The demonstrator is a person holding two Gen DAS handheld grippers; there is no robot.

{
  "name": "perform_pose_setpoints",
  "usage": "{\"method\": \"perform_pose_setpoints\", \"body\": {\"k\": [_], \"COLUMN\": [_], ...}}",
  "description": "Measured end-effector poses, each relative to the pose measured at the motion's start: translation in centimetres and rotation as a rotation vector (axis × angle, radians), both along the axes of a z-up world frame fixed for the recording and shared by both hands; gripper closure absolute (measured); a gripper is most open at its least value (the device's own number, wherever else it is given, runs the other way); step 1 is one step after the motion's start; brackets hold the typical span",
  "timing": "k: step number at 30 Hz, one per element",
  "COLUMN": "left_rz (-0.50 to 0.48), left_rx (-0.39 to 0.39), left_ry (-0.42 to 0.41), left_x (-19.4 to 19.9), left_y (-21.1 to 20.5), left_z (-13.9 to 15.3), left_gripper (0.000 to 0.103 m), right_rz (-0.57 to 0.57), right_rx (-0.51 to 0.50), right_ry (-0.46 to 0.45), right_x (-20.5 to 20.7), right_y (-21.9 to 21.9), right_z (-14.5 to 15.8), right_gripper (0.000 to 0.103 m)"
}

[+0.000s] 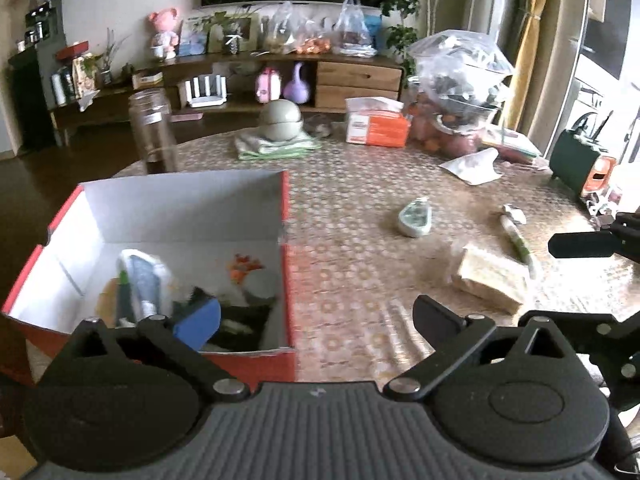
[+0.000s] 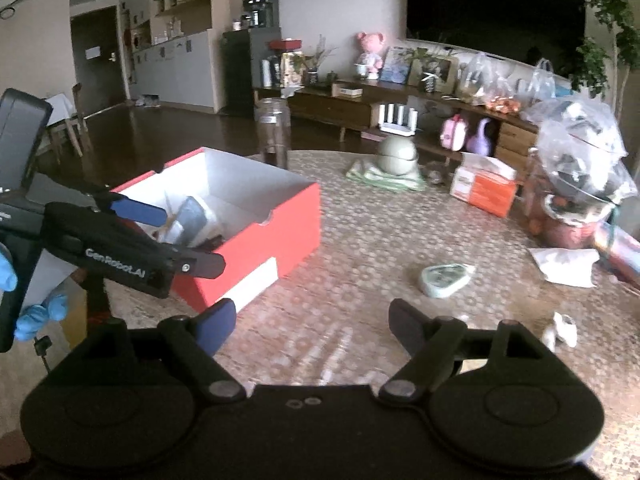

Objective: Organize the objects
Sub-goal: 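Withdraw both grippers from the shoebox, then move the left gripper to the cracker bag while the right approaches the white-green marker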

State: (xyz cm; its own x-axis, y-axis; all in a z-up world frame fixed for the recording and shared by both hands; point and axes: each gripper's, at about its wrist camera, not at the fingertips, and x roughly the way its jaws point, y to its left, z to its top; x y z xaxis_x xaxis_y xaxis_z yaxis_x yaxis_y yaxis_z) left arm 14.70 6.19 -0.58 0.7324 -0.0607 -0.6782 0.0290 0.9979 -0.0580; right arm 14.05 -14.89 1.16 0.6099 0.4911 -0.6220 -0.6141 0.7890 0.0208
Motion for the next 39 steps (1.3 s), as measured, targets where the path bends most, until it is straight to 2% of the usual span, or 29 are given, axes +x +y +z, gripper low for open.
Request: {"method": "perform_pose_setpoints", "body": {"k": [7,16,24,27,35,39], "left_rz": [-0.03,-0.031,-0.061,-0.066,0.019,0.082], "left_rx": [-0.017,0.014,0.071,0.07,0.067,0.0], "left_ry": [0.036,0.057,0.128,0.169,0.222,0.29], "left_x": [1.0,3.2,5.9,7.1,11.9,14.7], "left_y": [-4.1,-10.6,-16.9,-19.0,-21.9,-22.2], "left_z": [-1.0,-2.0,-4.3,-5.3,-5.9,-6.5], "left_gripper": [0.0,0.0,0.0,0.0,0.0,0.0], "right_rz": [-0.092,-0.218,-0.351,-0.402,-0.459,-0.466], "right_rx": [0.0,-0.012,-0.022,-0.012,0.003,0.005], "right_ry": [0.009,0.031,0.067,0.092,0.123,0.141], "right_x": [0.8,1.9,4.4,5.5,7.3,7.9], "right_y": [-4.7,-11.3,-17.1,-19.0,-22.5,-23.3], "right_z": [-0.9,-2.8,-4.4,-5.1,-6.6,-7.3], "right_gripper": [0.019,0.019,0.019,0.019,0.019,0.019]}}
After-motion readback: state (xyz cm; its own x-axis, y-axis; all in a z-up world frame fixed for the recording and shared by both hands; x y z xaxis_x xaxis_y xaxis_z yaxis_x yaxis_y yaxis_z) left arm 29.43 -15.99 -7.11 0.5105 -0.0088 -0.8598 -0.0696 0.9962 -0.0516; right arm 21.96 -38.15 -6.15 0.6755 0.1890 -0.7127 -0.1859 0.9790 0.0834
